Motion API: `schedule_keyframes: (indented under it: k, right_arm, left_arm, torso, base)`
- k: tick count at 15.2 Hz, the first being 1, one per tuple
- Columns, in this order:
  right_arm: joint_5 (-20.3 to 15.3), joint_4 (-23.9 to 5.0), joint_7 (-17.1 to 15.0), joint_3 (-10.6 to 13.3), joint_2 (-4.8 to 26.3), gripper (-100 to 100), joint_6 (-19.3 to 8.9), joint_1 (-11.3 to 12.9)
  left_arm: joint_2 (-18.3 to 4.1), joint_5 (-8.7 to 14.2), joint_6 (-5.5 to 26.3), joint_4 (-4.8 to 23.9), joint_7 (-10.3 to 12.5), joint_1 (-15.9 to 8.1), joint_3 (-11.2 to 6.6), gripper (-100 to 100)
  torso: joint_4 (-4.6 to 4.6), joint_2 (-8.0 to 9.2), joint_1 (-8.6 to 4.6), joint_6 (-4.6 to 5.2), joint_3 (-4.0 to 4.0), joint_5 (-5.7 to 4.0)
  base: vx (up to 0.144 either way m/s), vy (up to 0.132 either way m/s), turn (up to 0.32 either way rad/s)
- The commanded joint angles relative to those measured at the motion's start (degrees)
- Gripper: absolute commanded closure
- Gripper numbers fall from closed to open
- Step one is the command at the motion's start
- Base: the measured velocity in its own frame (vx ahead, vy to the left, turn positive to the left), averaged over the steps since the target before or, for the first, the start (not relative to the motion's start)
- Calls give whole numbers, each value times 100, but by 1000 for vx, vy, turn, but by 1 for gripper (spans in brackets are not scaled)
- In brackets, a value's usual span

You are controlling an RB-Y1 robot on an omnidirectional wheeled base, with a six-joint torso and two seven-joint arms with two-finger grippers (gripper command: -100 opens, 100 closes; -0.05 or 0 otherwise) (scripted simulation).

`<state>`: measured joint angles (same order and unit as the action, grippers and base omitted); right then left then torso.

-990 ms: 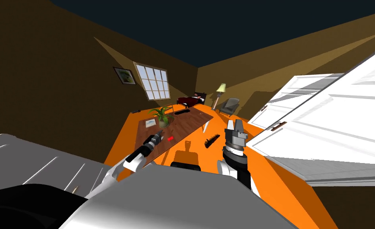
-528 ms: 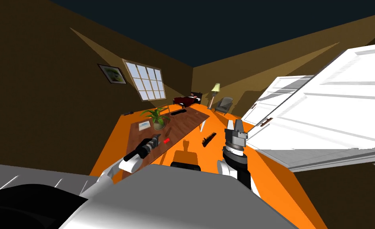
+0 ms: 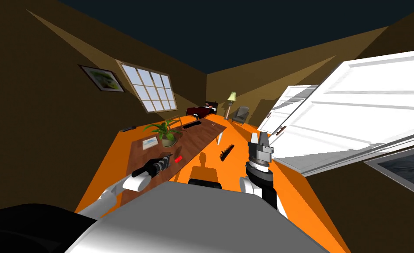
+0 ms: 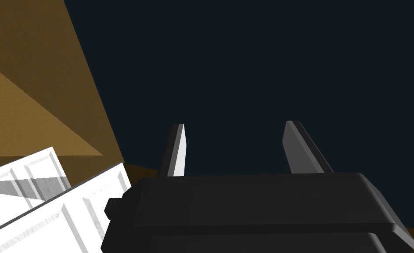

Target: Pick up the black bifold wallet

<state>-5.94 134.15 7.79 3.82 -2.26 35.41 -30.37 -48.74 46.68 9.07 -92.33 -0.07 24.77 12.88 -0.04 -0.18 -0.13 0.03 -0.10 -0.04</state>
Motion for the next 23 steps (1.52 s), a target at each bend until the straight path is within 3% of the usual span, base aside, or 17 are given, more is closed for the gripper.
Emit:
schedule_keyframes:
  k: [1,2,4,5,7,8,11,12,13,14,16,18,19,20,21,22,23]
  right_arm:
    - [0,0,0,0,0,0,0,0]
    - [0,0,0,0,0,0,0,0]
    - [0,0,0,0,0,0,0,0]
    - [0,0,0,0,0,0,0,0]
    - [0,0,0,0,0,0,0,0]
    - [0,0,0,0,0,0,0,0]
    - [0,0,0,0,0,0,0,0]
    - [0,0,0,-1,0,0,0,-1]
    - [0,0,0,0,0,0,0,0]
    - [0,0,0,0,0,0,0,0]
    - [0,0,0,0,0,0,0,0]
    - [0,0,0,0,0,0,0,0]
    - [0,0,0,-1,0,0,0,-1]
    - [0,0,0,0,0,0,0,0]
    - [0,0,0,0,0,0,0,0]
    - [0,0,0,0,0,0,0,0]
    - [0,0,0,0,0,0,0,0]
  left_arm:
    - [-87,193,225,21,-7,45,-22,-100]
    - [-309,382,405,255,-31,40,51,-100]
    - [-309,514,478,255,-31,40,51,-100]
    - [-525,749,631,486,-54,36,124,-100]
    - [-525,830,728,486,-54,36,124,-100]
    - [-735,1068,922,715,-77,34,197,-100]
    - [-735,1142,974,715,-77,34,197,-100]
    - [-937,1366,1216,940,-100,34,268,-100]
    - [-937,1446,1216,940,-100,34,268,-100]
    - [-1132,1642,1418,1159,-122,36,339,-100]
    - [-1319,1930,1606,1373,-143,40,409,-100]
    - [-1319,2030,1683,1373,-143,40,409,-100]
    - [-1496,2307,1883,1580,-163,46,478,-100]
    - [-1496,2307,1905,1580,-163,46,478,-100]
    - [-1664,2572,2100,1779,-182,55,545,-100]
    - [-1664,2572,2119,1779,-182,55,545,-100]
    - [-1822,2761,2305,1970,-201,66,610,-100]
  torso:
    - [0,0,0,0,0,0]
    - [0,3,2,-4,1,0]
    - [1,3,4,-1,2,1]
    - [1,4,3,-4,2,1]
    - [0,4,2,-2,2,1]
    - [1,6,2,-4,3,1]
    - [1,6,3,-3,3,1]
    - [2,11,4,-6,6,1]
    - [2,11,4,0,6,0]
    - [2,9,3,-1,5,1]
    - [1,6,4,-3,3,1]
    - [0,2,7,-3,1,0]
    - [1,6,6,-5,3,2]
    - [2,7,5,-2,4,0]
    - [2,8,4,-3,4,1]
    - [2,7,3,0,4,1]
    - [1,7,4,-2,4,1]
  base:
    - [39,-8,-93]
    - [40,-11,-181]
    - [42,-6,-131]
    - [41,-12,-178]
    - [37,-10,-132]
    - [40,-14,-156]
    - [31,-4,-87]
    - [24,-7,-162]
    - [31,-4,-207]
    - [40,-5,-243]
    - [47,0,-187]
    - [40,7,-101]
    - [29,-1,-134]
    - [31,-2,-155]
    - [37,-2,-217]
    - [36,5,-175]
    - [39,10,-192]
